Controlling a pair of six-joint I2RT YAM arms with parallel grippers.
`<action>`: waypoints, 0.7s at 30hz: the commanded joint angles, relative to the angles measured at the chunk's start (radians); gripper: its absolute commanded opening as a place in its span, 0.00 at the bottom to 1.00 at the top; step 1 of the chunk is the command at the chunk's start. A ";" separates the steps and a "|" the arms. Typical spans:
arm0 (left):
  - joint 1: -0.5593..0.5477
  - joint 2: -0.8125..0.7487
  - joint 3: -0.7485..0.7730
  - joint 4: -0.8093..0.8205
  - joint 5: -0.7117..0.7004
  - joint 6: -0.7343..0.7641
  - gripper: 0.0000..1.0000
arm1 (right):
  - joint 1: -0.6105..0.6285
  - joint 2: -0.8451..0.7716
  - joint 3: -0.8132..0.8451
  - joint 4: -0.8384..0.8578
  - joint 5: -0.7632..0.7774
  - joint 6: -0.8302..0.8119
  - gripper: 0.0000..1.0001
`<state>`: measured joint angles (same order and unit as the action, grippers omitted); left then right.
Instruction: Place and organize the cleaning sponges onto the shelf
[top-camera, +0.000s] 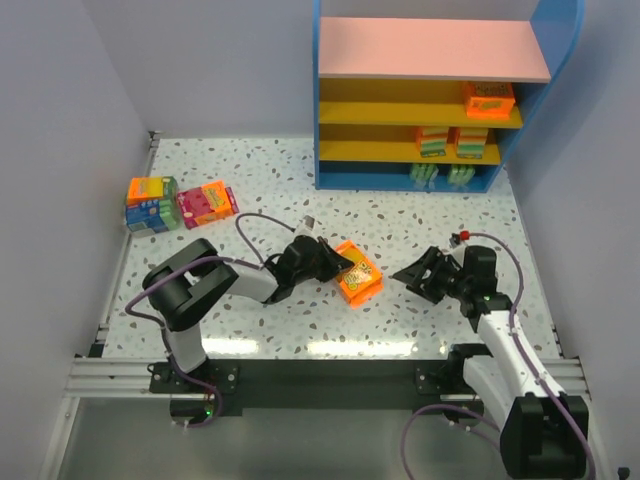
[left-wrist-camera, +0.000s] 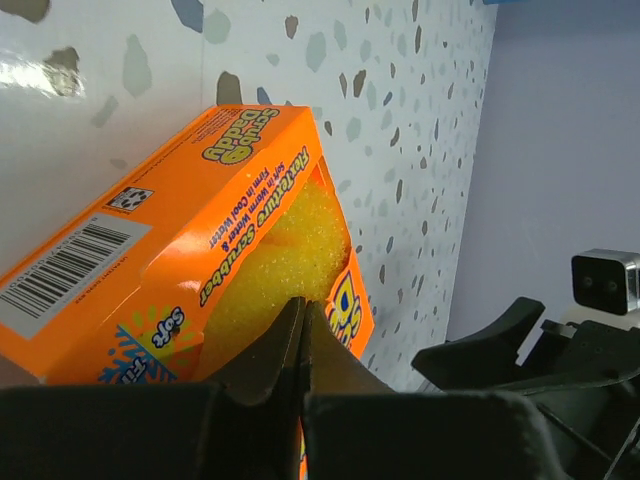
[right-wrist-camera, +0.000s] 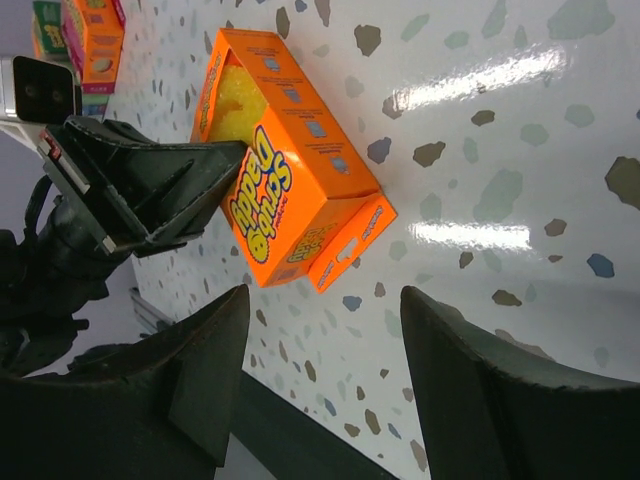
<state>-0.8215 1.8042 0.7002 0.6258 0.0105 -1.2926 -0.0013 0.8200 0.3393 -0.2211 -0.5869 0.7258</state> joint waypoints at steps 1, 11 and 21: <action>-0.051 0.056 0.019 0.084 -0.079 -0.167 0.00 | 0.043 -0.007 -0.005 0.002 0.018 0.035 0.65; -0.085 0.147 0.042 0.325 -0.078 -0.303 0.00 | 0.173 0.116 0.001 0.042 0.114 0.116 0.65; -0.097 0.144 -0.004 0.364 -0.043 -0.298 0.00 | 0.192 0.185 -0.006 0.150 0.160 0.219 0.52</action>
<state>-0.9085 1.9491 0.7273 0.9134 -0.0391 -1.5795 0.1822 0.9825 0.3374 -0.1669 -0.4591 0.8848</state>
